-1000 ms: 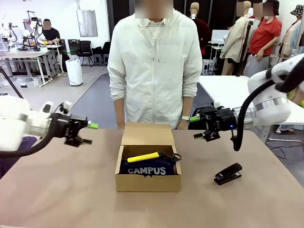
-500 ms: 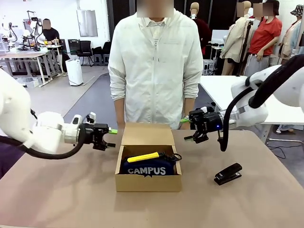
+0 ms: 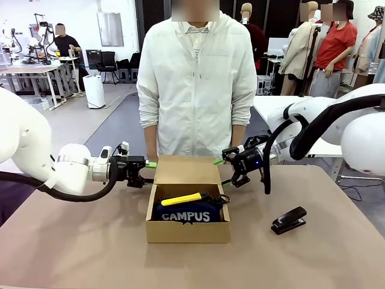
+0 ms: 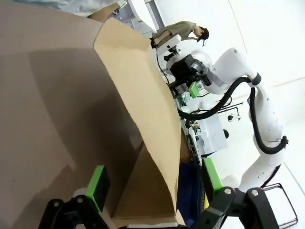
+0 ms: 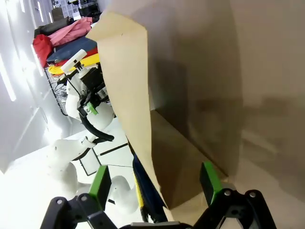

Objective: Pack the items into the box.
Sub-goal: Close the Mailer Box.

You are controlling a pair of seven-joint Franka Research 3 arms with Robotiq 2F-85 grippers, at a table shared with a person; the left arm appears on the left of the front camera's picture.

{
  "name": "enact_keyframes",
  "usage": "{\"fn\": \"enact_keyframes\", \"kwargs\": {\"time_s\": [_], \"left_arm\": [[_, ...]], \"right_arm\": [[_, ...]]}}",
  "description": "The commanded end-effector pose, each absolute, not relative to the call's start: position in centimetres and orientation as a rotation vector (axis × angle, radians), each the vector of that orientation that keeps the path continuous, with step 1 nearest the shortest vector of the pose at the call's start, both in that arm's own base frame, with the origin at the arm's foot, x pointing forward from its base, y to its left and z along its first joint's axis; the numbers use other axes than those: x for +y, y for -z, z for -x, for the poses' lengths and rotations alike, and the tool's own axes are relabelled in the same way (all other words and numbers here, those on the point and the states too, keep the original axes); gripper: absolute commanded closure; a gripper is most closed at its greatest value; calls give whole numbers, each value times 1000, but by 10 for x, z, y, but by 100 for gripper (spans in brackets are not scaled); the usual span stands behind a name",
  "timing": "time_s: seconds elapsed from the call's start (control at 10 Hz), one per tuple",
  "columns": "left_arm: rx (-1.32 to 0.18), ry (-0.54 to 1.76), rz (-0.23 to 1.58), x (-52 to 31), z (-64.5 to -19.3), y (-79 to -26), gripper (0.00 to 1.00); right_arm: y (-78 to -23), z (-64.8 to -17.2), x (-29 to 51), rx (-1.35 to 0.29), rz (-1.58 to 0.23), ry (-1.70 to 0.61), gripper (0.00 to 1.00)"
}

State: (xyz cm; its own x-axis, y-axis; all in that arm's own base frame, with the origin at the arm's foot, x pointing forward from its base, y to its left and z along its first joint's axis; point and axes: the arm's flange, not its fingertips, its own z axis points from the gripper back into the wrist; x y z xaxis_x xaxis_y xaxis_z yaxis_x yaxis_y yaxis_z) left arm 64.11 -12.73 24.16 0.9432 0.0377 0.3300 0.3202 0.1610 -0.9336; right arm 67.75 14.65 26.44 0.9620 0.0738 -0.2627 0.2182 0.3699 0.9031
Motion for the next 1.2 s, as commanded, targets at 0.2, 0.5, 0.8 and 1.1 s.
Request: {"fn": "enact_keyframes", "kwargs": {"time_s": [0.2, 0.5, 0.8, 1.1], "left_arm": [[-310, 231, 1461, -134, -645, -248, 0], [-285, 241, 1492, -139, -647, -252, 2], [-268, 223, 1507, -141, -648, -253, 41], [-283, 229, 1497, -142, -646, -262, 41]], "right_arm": [[-261, -700, 155, 323, -1287, 126, 0], [-263, -695, 159, 324, -1338, 69, 0], [-261, -690, 159, 305, -1353, 39, 38], [-266, -683, 156, 246, -1365, 5, 38]]}}
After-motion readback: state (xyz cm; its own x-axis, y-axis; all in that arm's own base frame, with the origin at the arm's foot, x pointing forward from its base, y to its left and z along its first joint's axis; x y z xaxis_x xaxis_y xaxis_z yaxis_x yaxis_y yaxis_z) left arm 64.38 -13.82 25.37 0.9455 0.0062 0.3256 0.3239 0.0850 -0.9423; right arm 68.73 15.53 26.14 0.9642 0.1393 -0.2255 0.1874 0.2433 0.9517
